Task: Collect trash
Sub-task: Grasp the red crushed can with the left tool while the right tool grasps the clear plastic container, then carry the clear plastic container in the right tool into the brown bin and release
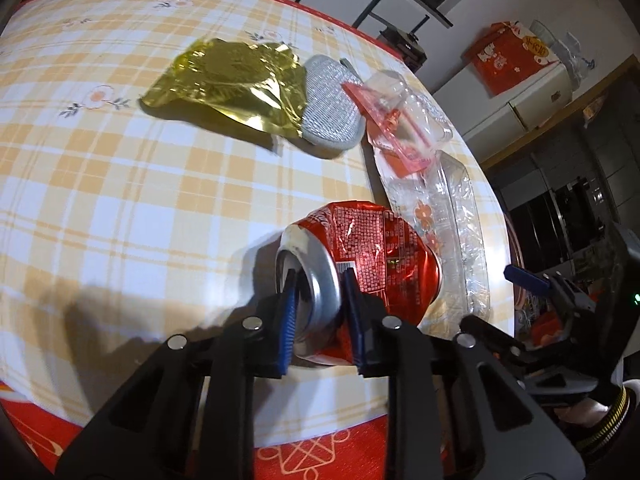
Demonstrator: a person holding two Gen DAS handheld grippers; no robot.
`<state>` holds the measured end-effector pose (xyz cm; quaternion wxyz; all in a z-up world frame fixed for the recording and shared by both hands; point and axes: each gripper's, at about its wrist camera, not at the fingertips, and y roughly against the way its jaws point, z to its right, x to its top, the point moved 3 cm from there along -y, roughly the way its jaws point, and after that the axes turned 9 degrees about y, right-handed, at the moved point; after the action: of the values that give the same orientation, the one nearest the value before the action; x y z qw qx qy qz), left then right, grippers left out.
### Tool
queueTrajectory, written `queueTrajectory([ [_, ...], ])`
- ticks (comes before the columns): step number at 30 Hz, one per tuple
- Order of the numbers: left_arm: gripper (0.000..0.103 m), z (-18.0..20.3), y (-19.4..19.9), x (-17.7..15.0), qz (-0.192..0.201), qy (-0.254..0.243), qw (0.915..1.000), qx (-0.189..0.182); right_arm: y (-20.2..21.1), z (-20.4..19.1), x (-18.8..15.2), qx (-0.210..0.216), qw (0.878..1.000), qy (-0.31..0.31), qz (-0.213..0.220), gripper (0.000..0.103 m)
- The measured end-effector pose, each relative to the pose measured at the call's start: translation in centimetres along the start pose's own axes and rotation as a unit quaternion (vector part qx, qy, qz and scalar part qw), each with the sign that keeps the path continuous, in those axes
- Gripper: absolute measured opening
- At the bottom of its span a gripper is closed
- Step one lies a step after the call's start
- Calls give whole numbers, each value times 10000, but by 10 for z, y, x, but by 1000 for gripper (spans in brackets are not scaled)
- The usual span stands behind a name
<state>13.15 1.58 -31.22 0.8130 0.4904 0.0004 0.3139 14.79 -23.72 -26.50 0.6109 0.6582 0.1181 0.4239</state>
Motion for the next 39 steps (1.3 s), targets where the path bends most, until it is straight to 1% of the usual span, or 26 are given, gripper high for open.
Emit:
queueTrajectory([
  [4, 25, -8, 16, 0, 177, 69, 9998, -9, -8, -2, 10, 30, 10000, -75, -16, 98],
  [6, 25, -12, 24, 0, 269, 122, 9996, -18, -13, -4, 14, 2, 9999, -89, -48, 90],
  [7, 25, -14, 29, 0, 324, 149, 9994, -21, -17, -5, 15, -67, 9999, -65, -120, 83],
  [8, 25, -16, 34, 0, 377, 172, 9991, -25, -21, -6, 15, -109, 9997, -63, -189, 78],
  [9, 25, -17, 37, 0, 412, 189, 9990, -33, -23, -6, 15, -121, 9996, -75, -234, 76],
  [10, 25, -19, 42, 0, 461, 214, 9987, -45, -27, -7, 14, -117, 9994, -114, -293, 71],
  [11, 25, -21, 46, -1, 497, 233, 9985, -52, -29, -7, 13, -116, 9993, -141, -331, 63],
  [12, 25, -24, 51, -1, 542, 261, 9982, -49, -30, -6, 13, -120, 9991, -170, -362, 58],
  [13, 24, -25, 54, -2, 568, 277, 9980, -51, -30, -6, 12, -109, 9991, -187, -354, 50],
  [14, 24, -26, 59, -2, 610, 298, 9977, -61, -29, -6, 11, -56, 9993, -208, -316, 46],
  [15, 24, -26, 63, -2, 657, 305, 9973, -68, -25, -6, 11, -20, 9994, -246, -243, 44],
  [18, 24, -24, 75, -2, 797, 265, 9964, -106, -12, -3, 12, 50, 9992, -390, -10, 29],
  [19, 24, -23, 80, -1, 864, 222, 9960, -109, -5, -1, 12, 133, 9987, -477, 131, 20],
  [21, 24, -21, 87, -1, 936, 156, 9954, -111, 8, 3, 12, 196, 9977, -567, 313, 14],
  [23, 24, -22, 93, -1, 976, 152, 9951, -95, 18, 7, 11, 275, 9964, -653, 462, 9],
  [30, 24, -20, 103, -4, 1052, 211, 9942, -97, 43, 16, 8, 450, 9913, -874, 877, 9],
  [39, 24, 3, 109, -3, 1156, -64, 9930, -218, 70, 21, 1, 549, 9852, -942, 1324, 9],
])
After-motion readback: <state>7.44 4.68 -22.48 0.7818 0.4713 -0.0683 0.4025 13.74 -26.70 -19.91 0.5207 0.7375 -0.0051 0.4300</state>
